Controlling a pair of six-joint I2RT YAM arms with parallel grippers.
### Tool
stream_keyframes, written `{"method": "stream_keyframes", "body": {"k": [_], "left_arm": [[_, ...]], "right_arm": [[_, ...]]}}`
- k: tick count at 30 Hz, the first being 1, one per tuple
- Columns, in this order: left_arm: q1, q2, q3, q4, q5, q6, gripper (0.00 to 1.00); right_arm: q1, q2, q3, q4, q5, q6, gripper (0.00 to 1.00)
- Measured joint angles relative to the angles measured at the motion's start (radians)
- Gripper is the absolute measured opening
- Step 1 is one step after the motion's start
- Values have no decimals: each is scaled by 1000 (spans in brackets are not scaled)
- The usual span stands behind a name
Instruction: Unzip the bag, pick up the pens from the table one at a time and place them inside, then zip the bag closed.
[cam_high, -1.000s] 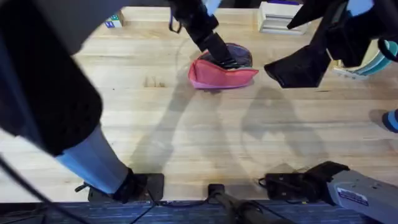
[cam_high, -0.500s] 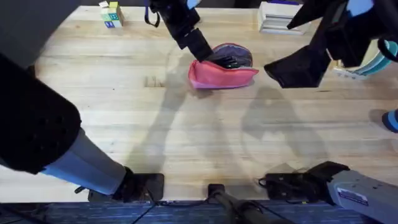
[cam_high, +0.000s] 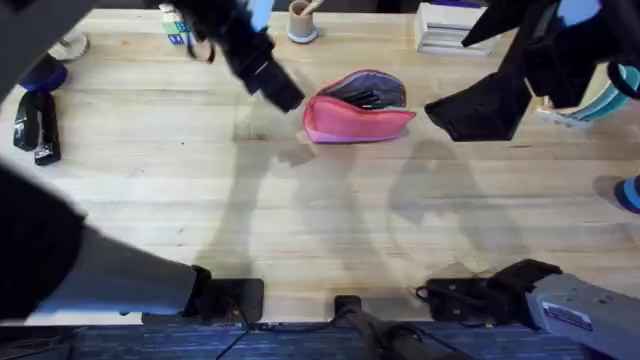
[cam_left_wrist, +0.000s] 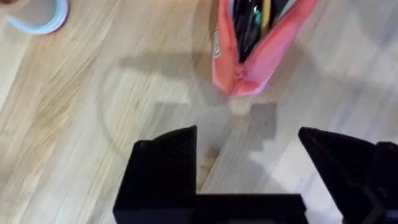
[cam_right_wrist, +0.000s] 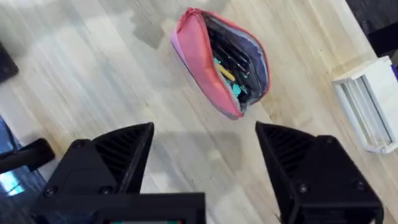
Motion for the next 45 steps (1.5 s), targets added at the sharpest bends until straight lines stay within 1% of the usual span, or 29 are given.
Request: {"method": "stream_keyframes", "body": {"k": [3,7,10,13,16,19,21,24,25,26,28,31,33,35,37,39,42,45], "left_arm": [[48,-92,-141,95,8,26,994],[121,-227,-304,201,19,42,994],[172,-322,-395,267,35,48,994],[209,-393,-463,306,58,53,994],[235,-418,-510,314,90,54,994],[262,-404,-554,316,159,63,994],[276,-381,-575,324,211,84,994],[284,-336,-585,368,265,111,994],[284,-308,-586,430,290,125,994],[284,-301,-586,450,294,129,994],[284,-296,-586,457,295,133,993],[284,-292,-586,436,296,138,993],[284,-292,-586,425,297,158,993],[284,-292,-586,402,304,204,993],[284,-292,-586,368,311,280,993],[283,-292,-586,357,314,346,993],[284,-292,-586,357,320,412,993],[285,-286,-586,351,341,466,993]], "right_arm": [[0,0,0,0,0,0,997],[0,0,0,0,0,0,997],[0,0,0,0,0,0,997],[0,0,0,0,1,0,997],[0,0,0,0,3,0,998],[0,0,0,16,3,0,998],[0,0,0,31,3,0,997],[0,0,0,46,3,0,997],[0,0,0,45,3,0,996],[0,0,0,46,3,2,996],[0,0,0,45,3,15,997],[0,0,0,46,3,56,997],[0,0,0,46,3,88,997],[0,0,0,46,3,134,998],[0,0,0,45,3,184,998],[0,0,0,46,3,235,998],[0,0,0,46,-3,308,998],[0,0,0,46,-57,356,997]]}}
